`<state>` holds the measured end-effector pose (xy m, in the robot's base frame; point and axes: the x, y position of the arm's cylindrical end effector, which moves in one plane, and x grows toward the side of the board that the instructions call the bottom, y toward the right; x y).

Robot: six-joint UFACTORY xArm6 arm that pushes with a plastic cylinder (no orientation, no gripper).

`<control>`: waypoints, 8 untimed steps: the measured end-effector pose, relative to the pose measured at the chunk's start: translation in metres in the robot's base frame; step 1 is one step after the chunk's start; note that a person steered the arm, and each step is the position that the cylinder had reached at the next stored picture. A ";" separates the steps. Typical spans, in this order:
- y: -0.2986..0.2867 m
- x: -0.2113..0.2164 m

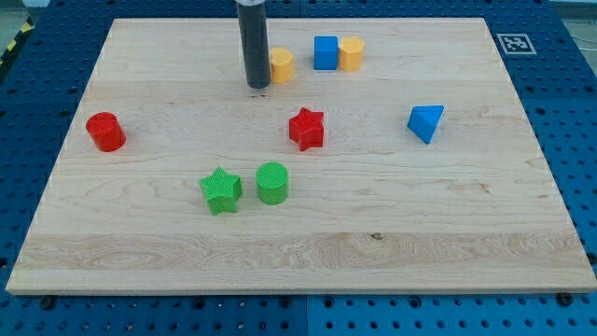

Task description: Push the yellow heart into the blue cube

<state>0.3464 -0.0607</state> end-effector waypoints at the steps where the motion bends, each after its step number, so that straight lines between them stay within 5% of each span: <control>1: 0.000 0.029; 8: 0.004 0.027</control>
<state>0.3730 -0.0562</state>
